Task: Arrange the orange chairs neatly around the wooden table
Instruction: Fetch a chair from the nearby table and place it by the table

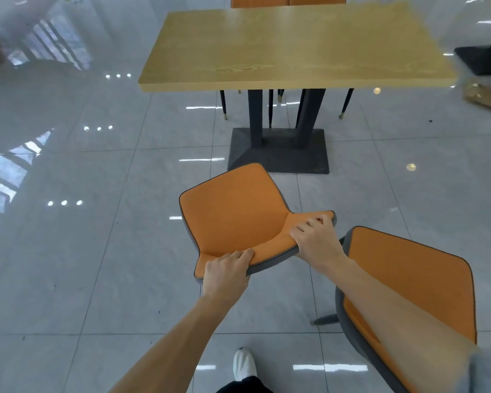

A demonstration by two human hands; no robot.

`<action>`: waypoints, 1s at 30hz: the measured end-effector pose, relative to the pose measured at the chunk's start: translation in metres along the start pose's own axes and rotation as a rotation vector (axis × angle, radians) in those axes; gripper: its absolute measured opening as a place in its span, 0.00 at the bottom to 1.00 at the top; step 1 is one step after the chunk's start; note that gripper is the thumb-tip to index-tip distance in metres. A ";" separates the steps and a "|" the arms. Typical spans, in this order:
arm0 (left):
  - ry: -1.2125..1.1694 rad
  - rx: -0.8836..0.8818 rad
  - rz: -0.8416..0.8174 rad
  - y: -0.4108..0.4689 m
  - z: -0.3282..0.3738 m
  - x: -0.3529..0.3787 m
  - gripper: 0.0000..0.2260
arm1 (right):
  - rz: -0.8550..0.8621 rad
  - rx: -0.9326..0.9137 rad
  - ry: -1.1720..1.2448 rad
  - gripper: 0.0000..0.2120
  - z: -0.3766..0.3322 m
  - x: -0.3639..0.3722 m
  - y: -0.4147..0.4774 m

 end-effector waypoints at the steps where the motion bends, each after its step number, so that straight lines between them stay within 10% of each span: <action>1: 0.001 0.014 0.004 0.011 -0.005 -0.001 0.19 | -0.004 0.011 -0.006 0.10 0.003 0.001 0.009; 30: -0.001 0.000 0.081 0.265 -0.064 -0.006 0.20 | 0.153 0.026 0.032 0.12 0.126 0.042 0.230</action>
Point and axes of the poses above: each hand's wrist, its own y-axis towards the middle knuckle, its own x-axis out of the palm, z = x × y, the point moved 1 cm from there along y, towards the middle knuckle, and after that the axes turned 3 degrees about -x, right-handed, at the moved point
